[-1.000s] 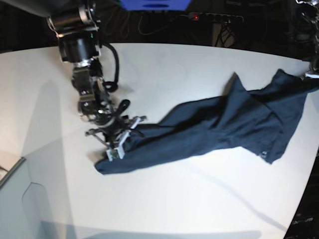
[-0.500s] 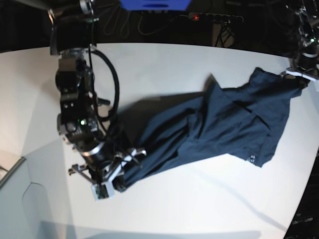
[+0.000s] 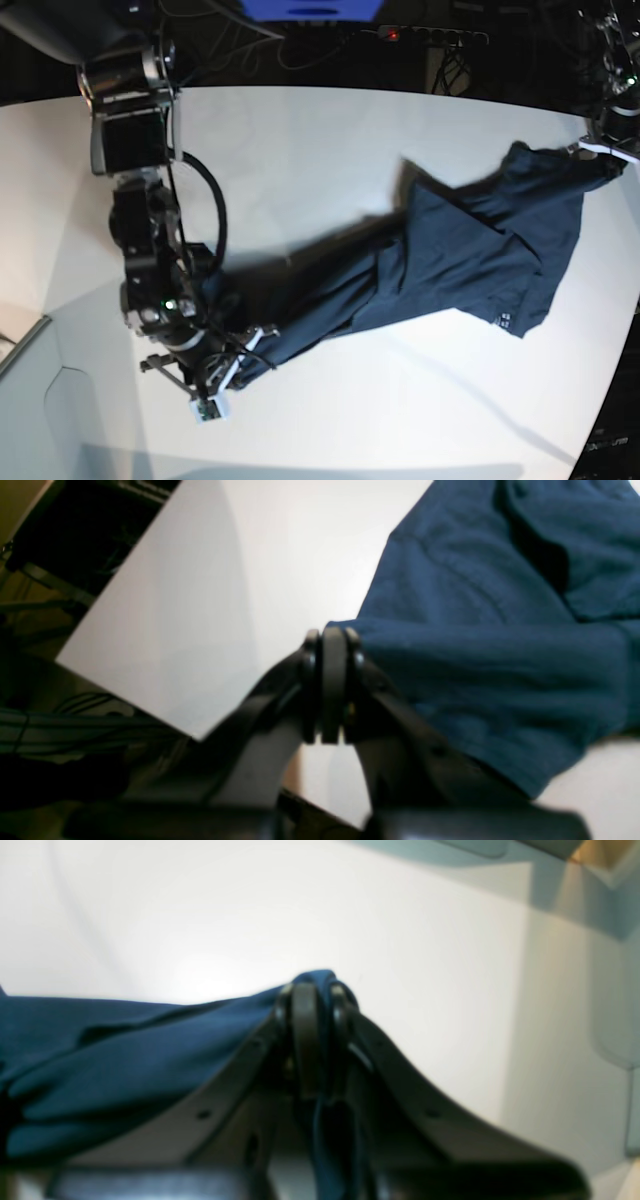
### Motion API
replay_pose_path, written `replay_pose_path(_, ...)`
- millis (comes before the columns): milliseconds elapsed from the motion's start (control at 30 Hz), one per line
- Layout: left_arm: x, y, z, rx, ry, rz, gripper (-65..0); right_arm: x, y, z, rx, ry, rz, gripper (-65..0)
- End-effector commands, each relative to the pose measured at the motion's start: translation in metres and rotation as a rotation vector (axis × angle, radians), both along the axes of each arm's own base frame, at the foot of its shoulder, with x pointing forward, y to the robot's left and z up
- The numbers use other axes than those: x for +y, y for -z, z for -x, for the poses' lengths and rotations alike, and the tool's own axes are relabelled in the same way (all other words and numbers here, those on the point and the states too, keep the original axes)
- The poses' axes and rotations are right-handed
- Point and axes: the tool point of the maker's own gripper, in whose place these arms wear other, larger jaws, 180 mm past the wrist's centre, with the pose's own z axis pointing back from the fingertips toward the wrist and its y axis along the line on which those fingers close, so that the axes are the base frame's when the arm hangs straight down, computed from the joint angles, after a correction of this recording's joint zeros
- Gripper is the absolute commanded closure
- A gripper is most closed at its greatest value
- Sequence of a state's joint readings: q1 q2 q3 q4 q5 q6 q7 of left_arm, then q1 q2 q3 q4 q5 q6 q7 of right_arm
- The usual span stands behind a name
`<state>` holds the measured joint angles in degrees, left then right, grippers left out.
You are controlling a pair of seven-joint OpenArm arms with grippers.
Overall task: Layout the t-shirt on the table in an organized manner, then fold the t-shirt properly
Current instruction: 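Pull the shirt hem with the right gripper to stretch the shirt out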
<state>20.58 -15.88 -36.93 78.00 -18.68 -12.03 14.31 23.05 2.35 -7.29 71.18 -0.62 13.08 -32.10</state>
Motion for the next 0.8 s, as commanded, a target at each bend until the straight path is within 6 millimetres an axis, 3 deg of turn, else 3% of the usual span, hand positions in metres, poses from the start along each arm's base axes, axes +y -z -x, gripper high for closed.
replay_pose_path(0,0.008,-0.015,-0.007,-0.042,0.002,-0.034,-0.1,0.000,-0.014,-0.014,-0.036,0.001,-0.007,0.0)
replay_pose_path(67,0.008,-0.015,-0.007,-0.042,0.002,-0.034,-0.1,-0.004,0.000,-0.019,0.010,0.008,-0.001,0.0)
replay_pose_path(133,0.008,-0.016,-0.007,-0.043,0.002,-0.034,-0.1,-0.007,0.008,-0.024,0.045,0.018,0.001,-4.1)
replay_pose_path(400,0.008,-0.020,-0.015,-0.063,0.002,-0.034,-0.1,-0.018,0.011,-0.027,0.056,0.034,0.014,-31.0)
replay_pose_path(500,0.008,-0.020,-0.015,-0.063,0.003,-0.034,-0.1,-0.034,0.016,-0.006,0.037,0.053,0.026,-36.8)
replay_pose_path(633,0.006,-0.023,-0.025,-0.082,0.006,-0.031,-0.1,-0.043,0.017,0.021,0.015,0.085,0.007,-37.3)
replay_pose_path(767,0.007,-0.023,-0.026,-0.085,0.004,-0.029,-0.1,-0.045,0.051,0.055,0.091,0.086,0.015,-37.4)
